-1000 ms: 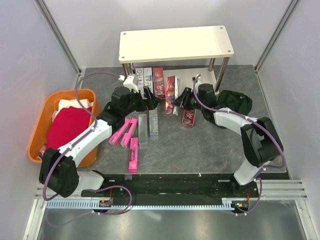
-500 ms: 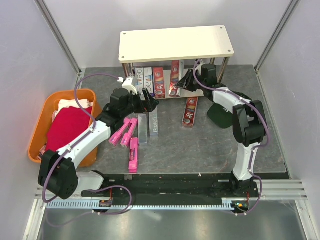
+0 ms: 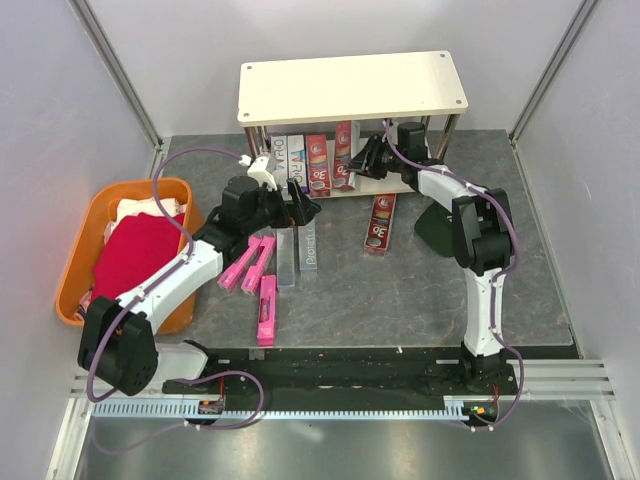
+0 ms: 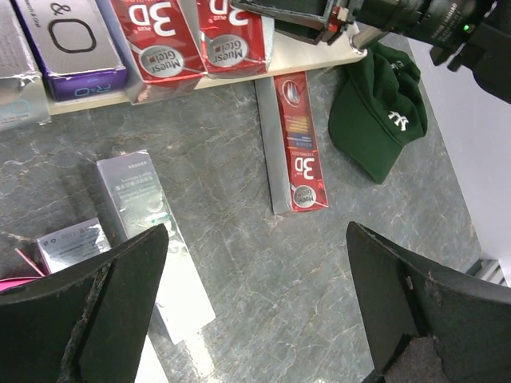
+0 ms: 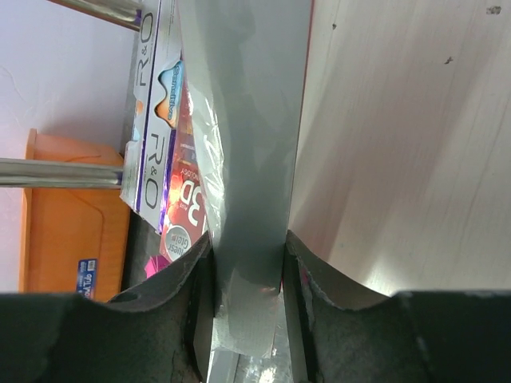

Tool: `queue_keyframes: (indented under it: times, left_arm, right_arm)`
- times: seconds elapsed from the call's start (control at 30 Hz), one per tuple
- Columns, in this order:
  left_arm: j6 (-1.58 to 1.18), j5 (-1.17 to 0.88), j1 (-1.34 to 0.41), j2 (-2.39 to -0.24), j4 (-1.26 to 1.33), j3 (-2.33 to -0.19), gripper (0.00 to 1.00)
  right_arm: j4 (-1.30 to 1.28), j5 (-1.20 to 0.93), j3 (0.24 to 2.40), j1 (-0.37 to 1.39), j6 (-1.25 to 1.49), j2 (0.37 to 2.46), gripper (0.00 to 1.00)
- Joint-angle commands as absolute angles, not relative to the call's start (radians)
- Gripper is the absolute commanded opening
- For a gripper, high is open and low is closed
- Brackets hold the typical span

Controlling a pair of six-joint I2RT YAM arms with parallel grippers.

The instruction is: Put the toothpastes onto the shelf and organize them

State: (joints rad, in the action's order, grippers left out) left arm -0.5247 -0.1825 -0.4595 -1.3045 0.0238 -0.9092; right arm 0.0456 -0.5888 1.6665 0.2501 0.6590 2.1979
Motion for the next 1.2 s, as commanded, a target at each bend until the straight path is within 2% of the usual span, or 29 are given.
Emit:
queue_keyframes:
  times: [0.0,0.2,0.43,0.53,0.7,0.8,0.9,1.0,1.17]
  left_arm:
    - [-0.514,-0.219,-0.454,-1.31,0.06,-0.922,1.0]
    - [-0.522,-0.221,-0.454,-1.312,0.064,-0.908,1.0]
    - [-0.522,-0.232,-0.454,-1.312,0.074,-0.902,1.0]
    - [-0.525,-0.236,-0.454,-1.315,0.08,-0.899,1.0]
    - [-0.526,-0.242,-0.454,-1.316,0.084,-0.896,1.0]
    - [-0.528,-0.244,-0.454,-1.319,0.086,-0.899,1.0]
    - [-0.526,-0.244,-0.454,-1.322,0.086,-0.897,1.0]
    - [-0.529,-0.245,-0.454,-1.328,0.087,-0.899,1.0]
    - [-0.529,-0.249,-0.454,-1.328,0.087,-0.896,1.0]
  right_arm:
    - [0.06,-0.626,1.738,0.262,0.664,2.241,0.44]
    - [0.023,-0.557,1.724,0.273,0.646,2.244,0.53]
    - [-0.02,-0.387,1.669,0.275,0.643,2.192,0.79]
    - [-0.031,-0.348,1.666,0.275,0.646,2.184,0.81]
    - [-0.026,-0.292,1.641,0.276,0.644,2.161,0.8]
    - [-0.021,-0.279,1.64,0.279,0.647,2.16,0.73]
    - [-0.006,-0.282,1.643,0.291,0.652,2.169,0.58]
    - [-0.006,-0.285,1.664,0.304,0.653,2.197,0.51]
    - [-0.006,-0.295,1.695,0.316,0.663,2.224,0.49]
